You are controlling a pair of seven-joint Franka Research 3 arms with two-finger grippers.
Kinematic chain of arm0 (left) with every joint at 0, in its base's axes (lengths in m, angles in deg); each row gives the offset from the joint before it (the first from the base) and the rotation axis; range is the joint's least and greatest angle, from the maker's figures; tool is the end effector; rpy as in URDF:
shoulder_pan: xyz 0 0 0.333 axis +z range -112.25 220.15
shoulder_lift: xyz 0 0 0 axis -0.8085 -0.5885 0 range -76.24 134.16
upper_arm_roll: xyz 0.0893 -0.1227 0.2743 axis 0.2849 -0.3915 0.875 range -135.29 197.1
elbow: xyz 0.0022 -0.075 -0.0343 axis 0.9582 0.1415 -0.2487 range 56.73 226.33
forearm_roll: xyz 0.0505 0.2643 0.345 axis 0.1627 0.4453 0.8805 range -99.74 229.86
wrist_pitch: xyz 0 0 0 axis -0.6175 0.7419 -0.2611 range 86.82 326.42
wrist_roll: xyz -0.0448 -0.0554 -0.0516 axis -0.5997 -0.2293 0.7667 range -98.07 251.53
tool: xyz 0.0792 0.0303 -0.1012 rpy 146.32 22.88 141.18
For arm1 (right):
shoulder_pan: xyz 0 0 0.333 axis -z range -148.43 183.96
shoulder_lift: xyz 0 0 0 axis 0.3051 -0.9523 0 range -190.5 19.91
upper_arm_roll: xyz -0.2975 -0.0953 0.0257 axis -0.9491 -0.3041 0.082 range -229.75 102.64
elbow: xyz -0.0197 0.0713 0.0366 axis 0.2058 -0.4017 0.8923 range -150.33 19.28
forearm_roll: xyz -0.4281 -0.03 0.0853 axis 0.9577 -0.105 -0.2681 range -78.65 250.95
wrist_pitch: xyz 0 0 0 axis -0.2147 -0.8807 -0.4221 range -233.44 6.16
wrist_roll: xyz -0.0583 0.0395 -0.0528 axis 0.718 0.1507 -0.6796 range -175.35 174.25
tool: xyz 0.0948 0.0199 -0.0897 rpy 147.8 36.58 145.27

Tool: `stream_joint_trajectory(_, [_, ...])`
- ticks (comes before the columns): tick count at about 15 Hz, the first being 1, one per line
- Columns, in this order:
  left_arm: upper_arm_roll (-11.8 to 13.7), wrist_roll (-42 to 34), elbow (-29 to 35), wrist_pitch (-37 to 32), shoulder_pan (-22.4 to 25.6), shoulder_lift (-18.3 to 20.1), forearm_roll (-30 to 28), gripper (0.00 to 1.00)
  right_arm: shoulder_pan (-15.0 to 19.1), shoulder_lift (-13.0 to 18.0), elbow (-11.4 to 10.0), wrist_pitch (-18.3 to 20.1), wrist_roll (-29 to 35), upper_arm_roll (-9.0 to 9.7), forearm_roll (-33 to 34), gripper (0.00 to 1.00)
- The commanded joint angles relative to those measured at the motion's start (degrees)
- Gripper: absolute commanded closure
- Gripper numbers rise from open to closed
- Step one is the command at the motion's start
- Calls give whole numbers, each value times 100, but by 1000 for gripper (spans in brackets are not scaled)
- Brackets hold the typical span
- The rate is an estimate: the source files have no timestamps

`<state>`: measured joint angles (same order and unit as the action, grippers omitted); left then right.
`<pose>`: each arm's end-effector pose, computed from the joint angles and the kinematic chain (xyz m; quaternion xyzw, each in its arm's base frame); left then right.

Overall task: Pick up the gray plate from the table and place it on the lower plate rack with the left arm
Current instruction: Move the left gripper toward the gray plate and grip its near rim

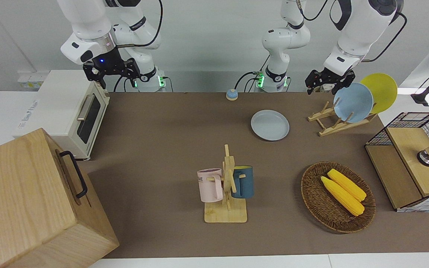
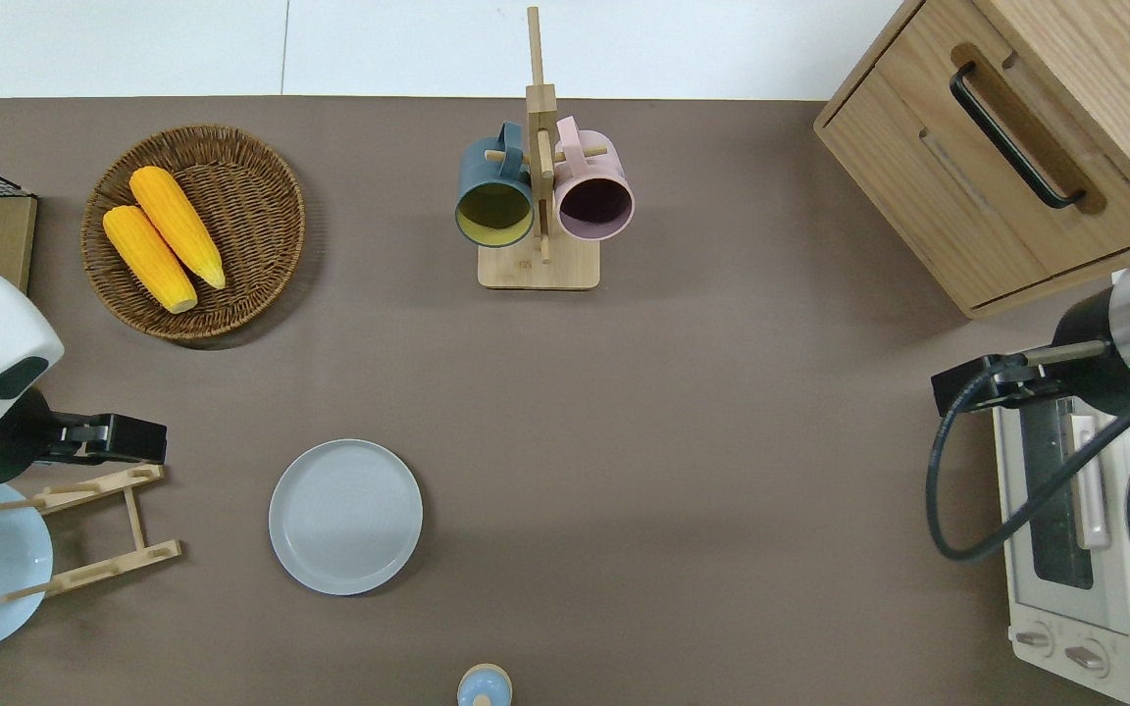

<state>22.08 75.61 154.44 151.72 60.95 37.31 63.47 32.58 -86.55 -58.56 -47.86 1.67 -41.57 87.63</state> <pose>0.5457 -0.0251 0.5504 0.9983 -0.0236 -0.0528 0.0023 0.5799 0.0667 0.6182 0.9975 0.0416 -0.0557 0.0133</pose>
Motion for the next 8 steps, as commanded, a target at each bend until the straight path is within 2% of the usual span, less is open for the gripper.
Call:
stream_joint_trajectory(1, [3, 104, 596, 174, -49, 447, 53, 7, 135, 12, 42, 64, 68, 122, 37, 17])
stream_joint_trajectory(4, [-6, 113, 1641, 937, -49, 1097, -8, 7, 135, 12, 42, 64, 68, 113, 37, 17])
stream_joint_trajectory(8, [-32, 113, 2354, 1623, -58, 1221, -140, 7, 135, 12, 42, 64, 68, 113, 37, 17])
